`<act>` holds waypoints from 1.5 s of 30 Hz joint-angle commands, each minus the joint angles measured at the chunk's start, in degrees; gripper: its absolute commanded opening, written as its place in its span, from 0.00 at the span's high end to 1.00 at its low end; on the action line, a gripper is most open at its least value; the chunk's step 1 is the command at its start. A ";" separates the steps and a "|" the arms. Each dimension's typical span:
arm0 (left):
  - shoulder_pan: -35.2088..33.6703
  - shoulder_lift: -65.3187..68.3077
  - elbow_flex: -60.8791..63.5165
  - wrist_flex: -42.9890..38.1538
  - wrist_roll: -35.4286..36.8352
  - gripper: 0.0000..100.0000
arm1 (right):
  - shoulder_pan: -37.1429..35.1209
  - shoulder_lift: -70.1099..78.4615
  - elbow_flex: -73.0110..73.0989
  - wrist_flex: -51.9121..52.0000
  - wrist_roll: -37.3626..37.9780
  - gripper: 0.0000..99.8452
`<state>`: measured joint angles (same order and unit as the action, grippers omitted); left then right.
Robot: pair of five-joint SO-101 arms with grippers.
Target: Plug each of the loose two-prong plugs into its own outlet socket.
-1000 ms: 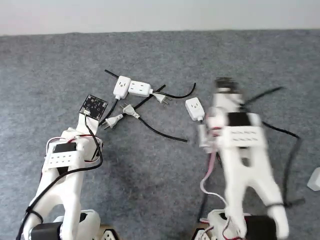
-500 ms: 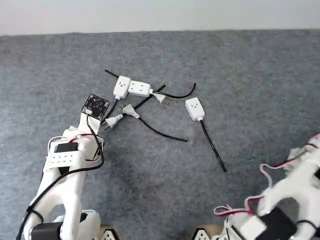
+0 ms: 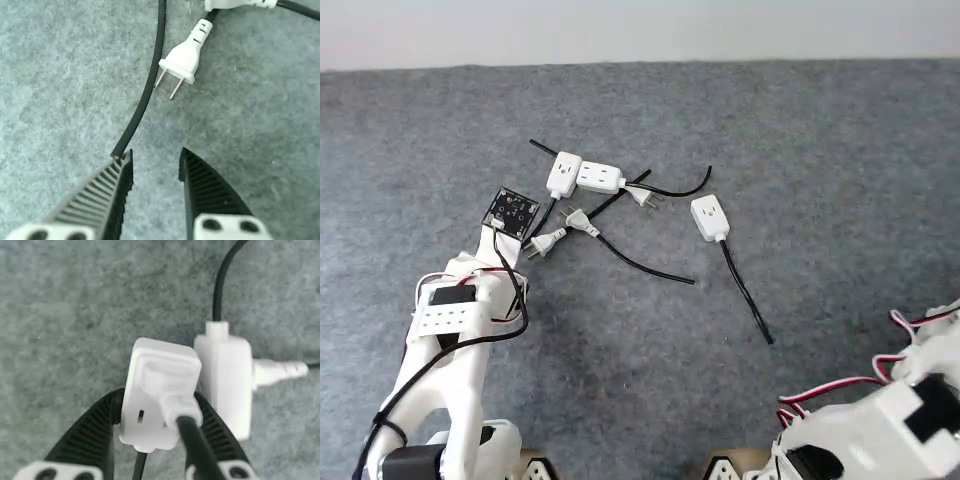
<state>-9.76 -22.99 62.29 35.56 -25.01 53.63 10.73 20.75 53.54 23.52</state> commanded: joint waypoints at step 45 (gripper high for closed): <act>-1.32 -1.23 -0.57 -8.79 11.96 0.86 | -57.45 12.18 -30.42 4.97 -32.97 0.97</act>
<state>-10.64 -22.99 62.29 28.70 -14.64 -3.08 22.15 -3.78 59.96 -8.84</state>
